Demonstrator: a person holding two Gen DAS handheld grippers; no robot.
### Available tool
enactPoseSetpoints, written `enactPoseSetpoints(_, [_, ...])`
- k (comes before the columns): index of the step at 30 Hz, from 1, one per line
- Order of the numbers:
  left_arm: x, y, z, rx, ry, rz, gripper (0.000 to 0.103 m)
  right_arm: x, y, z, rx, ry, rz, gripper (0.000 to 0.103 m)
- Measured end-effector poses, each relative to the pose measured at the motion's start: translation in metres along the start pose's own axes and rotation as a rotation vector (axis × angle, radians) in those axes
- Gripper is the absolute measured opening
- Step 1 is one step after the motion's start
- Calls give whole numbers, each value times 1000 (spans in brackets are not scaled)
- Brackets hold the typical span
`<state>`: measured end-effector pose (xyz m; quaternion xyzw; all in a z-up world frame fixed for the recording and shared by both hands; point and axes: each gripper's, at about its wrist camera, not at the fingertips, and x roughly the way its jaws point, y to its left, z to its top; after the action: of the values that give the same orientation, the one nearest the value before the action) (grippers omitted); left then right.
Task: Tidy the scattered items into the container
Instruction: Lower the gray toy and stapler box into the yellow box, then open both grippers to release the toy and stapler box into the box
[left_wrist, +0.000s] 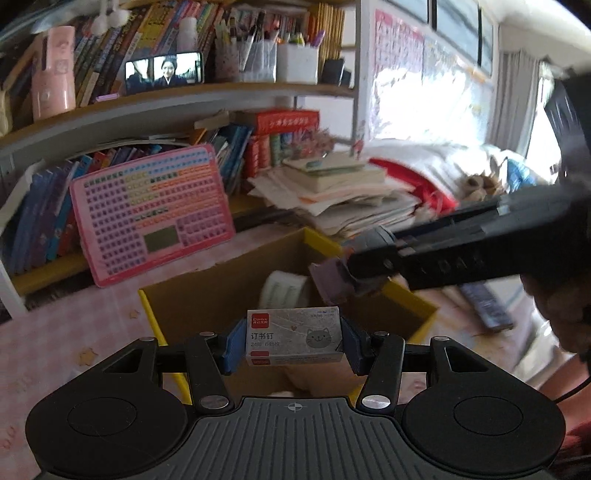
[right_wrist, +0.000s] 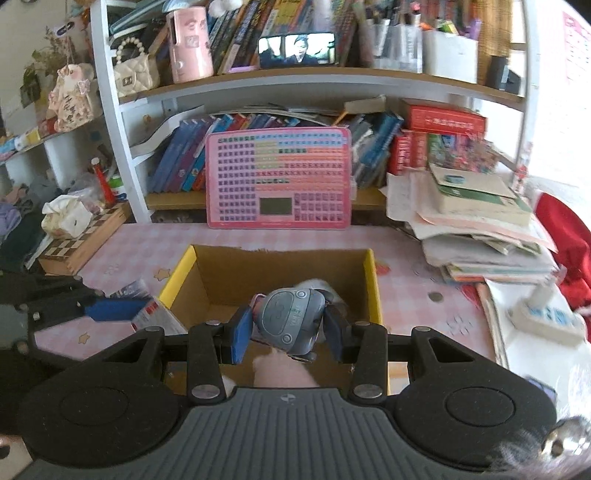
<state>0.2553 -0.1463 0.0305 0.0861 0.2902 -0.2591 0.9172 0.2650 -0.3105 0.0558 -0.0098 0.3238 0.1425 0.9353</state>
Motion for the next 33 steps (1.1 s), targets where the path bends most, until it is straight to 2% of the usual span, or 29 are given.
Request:
enactPoseSetpoints(4, [31, -2, -1, 25, 77, 35, 52, 39, 1, 12, -42, 35, 47, 40])
enactPoseSetpoints(8, [60, -2, -6, 50, 158, 52, 52, 79, 2, 13, -60, 109, 103, 40])
enactPoseSetpoints(15, [83, 1, -8, 58, 223, 61, 52, 123, 7, 5, -90, 218, 165, 40])
enactPoseSetpoints(24, [90, 8, -11, 48, 246, 81, 55, 143, 8, 6, -96, 249, 190, 41])
enactPoseSetpoints(25, [90, 7, -11, 52, 244, 86, 55, 144, 8, 6, -92, 245, 193, 41])
enactPoseSetpoints(26, [89, 7, -11, 58, 240, 96, 57, 143, 8, 7, -88, 239, 196, 48])
enactPoseSetpoints(29, [87, 3, -11, 80, 224, 137, 68, 141, 9, 10, -84, 221, 202, 56])
enactPoseSetpoints(33, [81, -1, -10, 92, 204, 164, 76, 135, 10, 11, -85, 202, 202, 60])
